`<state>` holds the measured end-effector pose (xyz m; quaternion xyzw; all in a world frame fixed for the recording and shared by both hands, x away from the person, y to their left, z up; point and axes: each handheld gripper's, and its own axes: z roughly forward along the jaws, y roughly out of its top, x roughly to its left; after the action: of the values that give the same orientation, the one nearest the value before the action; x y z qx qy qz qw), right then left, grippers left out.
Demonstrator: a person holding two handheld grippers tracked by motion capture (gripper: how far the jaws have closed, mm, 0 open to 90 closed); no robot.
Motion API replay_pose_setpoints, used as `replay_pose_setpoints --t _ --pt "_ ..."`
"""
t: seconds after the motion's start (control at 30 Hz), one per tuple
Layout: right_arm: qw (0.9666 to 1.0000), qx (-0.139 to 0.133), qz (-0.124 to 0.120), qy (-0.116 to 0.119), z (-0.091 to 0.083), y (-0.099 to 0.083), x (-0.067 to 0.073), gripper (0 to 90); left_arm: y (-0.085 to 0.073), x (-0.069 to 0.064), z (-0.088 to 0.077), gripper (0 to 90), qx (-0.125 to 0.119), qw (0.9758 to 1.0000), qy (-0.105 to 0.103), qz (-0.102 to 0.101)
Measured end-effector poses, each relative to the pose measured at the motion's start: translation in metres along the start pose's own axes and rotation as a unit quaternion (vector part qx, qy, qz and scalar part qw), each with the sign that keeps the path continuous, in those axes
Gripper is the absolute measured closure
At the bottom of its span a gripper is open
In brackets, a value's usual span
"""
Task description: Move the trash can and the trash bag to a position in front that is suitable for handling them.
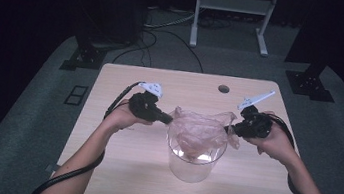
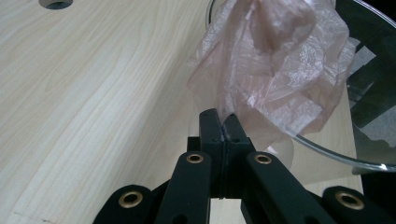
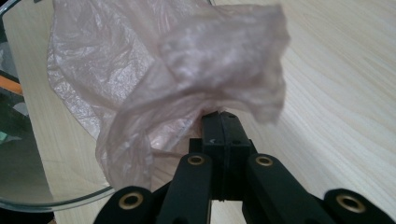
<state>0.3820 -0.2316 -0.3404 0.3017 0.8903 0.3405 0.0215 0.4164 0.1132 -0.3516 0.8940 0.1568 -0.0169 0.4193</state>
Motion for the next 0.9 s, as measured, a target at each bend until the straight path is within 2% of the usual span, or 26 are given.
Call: replay_pose_setpoints --t 0.3,0.47,0.57,0.6,0.77,0.9 --pt "0.9997 -0.009 0.019 0.014 0.006 -0.004 -0.005 90.0 -0.004 0.011 0.008 89.8 -0.012 0.9996 -0.001 -0.026" --pt "0.9996 -0.007 0.025 0.009 0.010 -0.004 -0.007 90.0 -0.005 0.014 0.012 89.7 -0.016 0.9992 -0.004 -0.036" --pt "0.9995 -0.008 0.028 0.011 0.009 -0.005 -0.008 90.0 -0.006 0.015 0.009 89.5 -0.022 0.9988 -0.002 -0.043" --pt "0.9994 -0.008 0.031 0.014 0.008 -0.006 -0.008 90.0 -0.006 0.015 0.006 87.5 -0.024 0.9988 -0.002 -0.042" --pt "0.9989 -0.029 0.031 0.020 -0.008 -0.015 -0.010 76.2 -0.006 0.009 -0.012 71.9 -0.036 0.9988 -0.012 -0.032" --pt "0.9986 -0.043 0.023 0.020 -0.025 -0.023 -0.008 71.1 -0.003 0.001 -0.028 63.5 -0.036 0.9990 -0.007 -0.024"
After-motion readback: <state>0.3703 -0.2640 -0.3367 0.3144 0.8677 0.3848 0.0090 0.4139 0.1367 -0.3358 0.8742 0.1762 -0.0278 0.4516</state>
